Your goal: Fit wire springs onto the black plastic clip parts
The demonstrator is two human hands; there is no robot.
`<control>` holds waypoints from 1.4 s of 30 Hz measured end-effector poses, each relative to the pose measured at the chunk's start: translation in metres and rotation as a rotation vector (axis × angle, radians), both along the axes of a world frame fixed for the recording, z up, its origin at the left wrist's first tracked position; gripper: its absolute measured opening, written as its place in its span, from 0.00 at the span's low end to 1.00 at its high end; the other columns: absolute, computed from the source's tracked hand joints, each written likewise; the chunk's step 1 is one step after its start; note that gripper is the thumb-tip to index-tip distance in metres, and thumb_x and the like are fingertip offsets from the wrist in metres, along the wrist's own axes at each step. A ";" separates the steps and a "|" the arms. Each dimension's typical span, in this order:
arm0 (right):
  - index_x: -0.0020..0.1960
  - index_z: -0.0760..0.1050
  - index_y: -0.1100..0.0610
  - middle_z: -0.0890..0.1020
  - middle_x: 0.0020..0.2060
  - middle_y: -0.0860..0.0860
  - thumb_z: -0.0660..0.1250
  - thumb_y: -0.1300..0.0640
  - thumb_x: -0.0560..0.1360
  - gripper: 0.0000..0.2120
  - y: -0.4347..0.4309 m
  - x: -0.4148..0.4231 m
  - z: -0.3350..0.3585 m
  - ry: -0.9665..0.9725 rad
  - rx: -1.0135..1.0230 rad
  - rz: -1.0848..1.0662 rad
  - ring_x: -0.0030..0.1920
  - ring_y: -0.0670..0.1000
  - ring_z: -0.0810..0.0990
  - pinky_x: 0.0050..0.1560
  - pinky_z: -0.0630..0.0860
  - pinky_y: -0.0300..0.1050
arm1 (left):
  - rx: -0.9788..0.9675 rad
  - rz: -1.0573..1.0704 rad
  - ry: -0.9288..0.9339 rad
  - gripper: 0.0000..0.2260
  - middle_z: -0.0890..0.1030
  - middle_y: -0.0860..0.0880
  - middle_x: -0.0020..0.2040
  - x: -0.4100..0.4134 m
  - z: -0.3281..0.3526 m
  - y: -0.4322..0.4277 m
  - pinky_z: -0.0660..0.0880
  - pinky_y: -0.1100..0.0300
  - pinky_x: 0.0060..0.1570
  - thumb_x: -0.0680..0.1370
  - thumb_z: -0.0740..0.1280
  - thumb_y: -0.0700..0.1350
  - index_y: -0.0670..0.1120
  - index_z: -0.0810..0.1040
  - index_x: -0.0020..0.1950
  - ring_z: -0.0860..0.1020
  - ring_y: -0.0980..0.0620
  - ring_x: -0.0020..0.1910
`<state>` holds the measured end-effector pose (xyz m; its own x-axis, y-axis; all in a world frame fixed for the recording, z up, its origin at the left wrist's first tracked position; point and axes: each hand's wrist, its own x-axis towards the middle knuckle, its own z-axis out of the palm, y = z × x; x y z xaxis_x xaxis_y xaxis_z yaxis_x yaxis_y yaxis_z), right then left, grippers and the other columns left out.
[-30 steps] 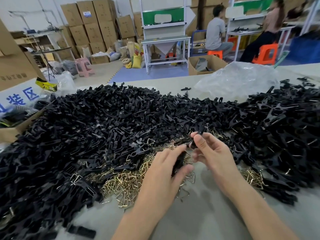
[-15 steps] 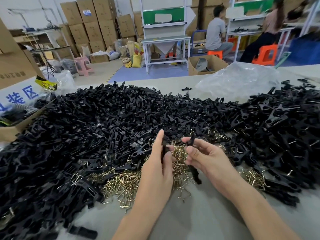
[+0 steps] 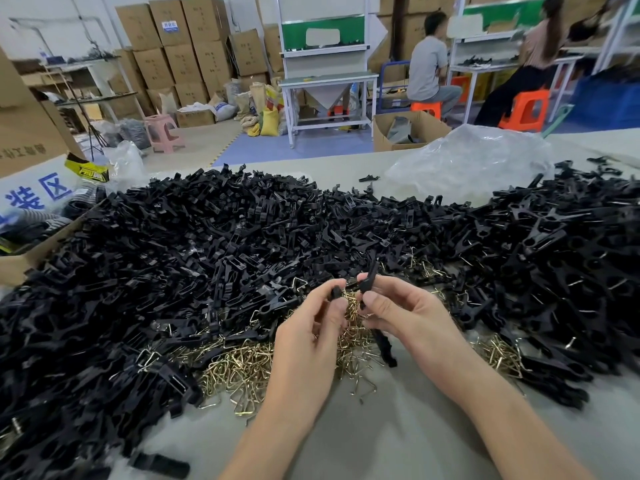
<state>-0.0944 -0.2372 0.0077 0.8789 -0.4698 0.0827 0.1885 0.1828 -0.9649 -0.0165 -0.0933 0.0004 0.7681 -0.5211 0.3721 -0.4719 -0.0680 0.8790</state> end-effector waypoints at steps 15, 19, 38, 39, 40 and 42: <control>0.57 0.85 0.47 0.87 0.53 0.51 0.74 0.51 0.71 0.15 0.000 0.001 -0.003 0.026 -0.072 0.077 0.53 0.48 0.85 0.54 0.81 0.41 | -0.105 -0.023 0.258 0.16 0.77 0.60 0.29 0.003 0.009 0.001 0.68 0.71 0.30 0.75 0.63 0.63 0.56 0.84 0.52 0.73 0.61 0.28; 0.57 0.85 0.48 0.87 0.53 0.51 0.74 0.52 0.71 0.14 0.002 0.001 -0.002 0.031 -0.089 0.079 0.54 0.49 0.85 0.52 0.81 0.39 | -0.162 -0.080 0.417 0.10 0.83 0.54 0.39 0.008 0.006 0.000 0.78 0.66 0.45 0.81 0.65 0.49 0.56 0.84 0.58 0.82 0.56 0.40; 0.60 0.83 0.52 0.87 0.53 0.53 0.72 0.60 0.77 0.12 0.001 0.001 -0.006 0.044 -0.165 0.050 0.56 0.60 0.84 0.61 0.81 0.52 | -0.299 -0.112 0.511 0.09 0.86 0.48 0.51 0.004 0.006 -0.003 0.80 0.63 0.50 0.79 0.68 0.34 0.45 0.80 0.57 0.85 0.49 0.52; 0.60 0.83 0.52 0.87 0.53 0.53 0.72 0.59 0.76 0.12 0.001 0.001 -0.006 0.044 -0.164 0.047 0.56 0.60 0.84 0.61 0.81 0.52 | -0.302 -0.106 0.508 0.09 0.86 0.48 0.51 0.004 0.006 -0.003 0.80 0.62 0.51 0.79 0.69 0.35 0.46 0.80 0.57 0.85 0.49 0.52; 0.60 0.83 0.52 0.87 0.53 0.53 0.72 0.59 0.76 0.13 0.001 0.001 -0.006 0.043 -0.163 0.046 0.56 0.59 0.84 0.60 0.81 0.51 | -0.299 -0.101 0.500 0.09 0.86 0.48 0.51 0.004 0.006 -0.002 0.80 0.61 0.52 0.79 0.69 0.36 0.46 0.80 0.56 0.85 0.49 0.52; 0.59 0.84 0.52 0.87 0.53 0.52 0.72 0.59 0.76 0.12 0.001 0.001 -0.006 0.041 -0.162 0.049 0.56 0.57 0.84 0.59 0.81 0.50 | -0.272 -0.108 0.463 0.08 0.86 0.48 0.52 0.002 0.006 -0.002 0.80 0.60 0.54 0.79 0.69 0.37 0.46 0.80 0.57 0.84 0.50 0.53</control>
